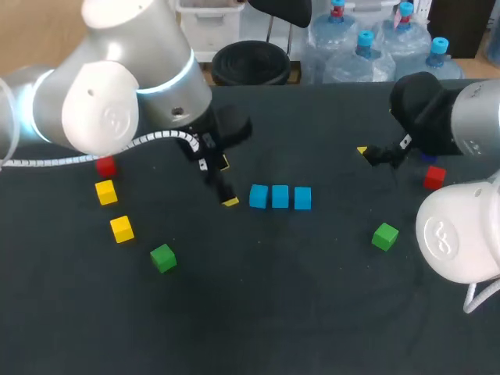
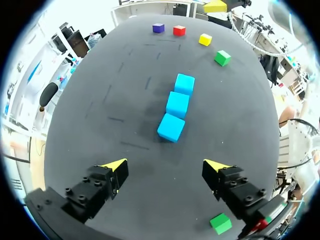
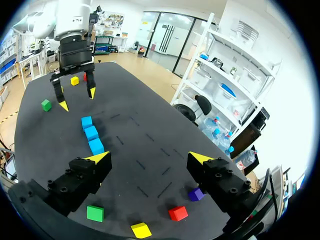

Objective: Place the blue cubes, place green cubes on the blue cubes, place the yellow cubes on the green cubes, then place the red cubes on the yellow cubes, and place purple cube on the red cubes.

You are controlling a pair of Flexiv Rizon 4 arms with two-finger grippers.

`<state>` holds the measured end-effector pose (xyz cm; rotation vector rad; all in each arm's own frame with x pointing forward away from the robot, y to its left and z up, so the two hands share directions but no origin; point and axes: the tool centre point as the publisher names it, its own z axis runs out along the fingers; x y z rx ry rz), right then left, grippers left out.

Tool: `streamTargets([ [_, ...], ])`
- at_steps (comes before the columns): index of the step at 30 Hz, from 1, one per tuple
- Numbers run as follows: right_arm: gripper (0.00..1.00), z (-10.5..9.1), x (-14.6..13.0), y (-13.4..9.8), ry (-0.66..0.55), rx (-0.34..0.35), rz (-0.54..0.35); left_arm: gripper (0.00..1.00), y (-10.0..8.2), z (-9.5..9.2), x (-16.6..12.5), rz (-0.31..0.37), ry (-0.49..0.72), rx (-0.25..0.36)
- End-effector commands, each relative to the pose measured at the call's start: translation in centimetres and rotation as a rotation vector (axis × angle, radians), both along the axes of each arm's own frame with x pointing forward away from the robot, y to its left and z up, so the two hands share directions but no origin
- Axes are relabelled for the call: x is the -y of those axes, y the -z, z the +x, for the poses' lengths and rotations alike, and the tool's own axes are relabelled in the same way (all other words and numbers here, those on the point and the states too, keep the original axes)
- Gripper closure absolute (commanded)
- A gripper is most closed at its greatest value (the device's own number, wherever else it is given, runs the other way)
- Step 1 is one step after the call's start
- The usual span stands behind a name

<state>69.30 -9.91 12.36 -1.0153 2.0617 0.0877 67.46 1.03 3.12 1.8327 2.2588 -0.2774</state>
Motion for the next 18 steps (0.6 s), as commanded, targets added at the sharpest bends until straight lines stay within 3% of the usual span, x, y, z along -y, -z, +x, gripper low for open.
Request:
streamTargets([
  [1, 0.0, 0.0, 0.1, -0.1, -0.001, -0.002, 0.0, 0.0, -0.4, 0.2, 0.7, -0.009, 0.023, -0.004],
  [11, 0.0, 0.0, 0.1, -0.1, -0.001, -0.002, 0.0, 0.0, 1.4, -0.6, 2.1, 0.003, 0.178, -0.012],
  [18, 0.0, 0.0, 0.1, -0.1, -0.001, -0.002, 0.0, 0.0, 2.3, 0.1, 3.2, 0.002, 0.194, -0.003],
])
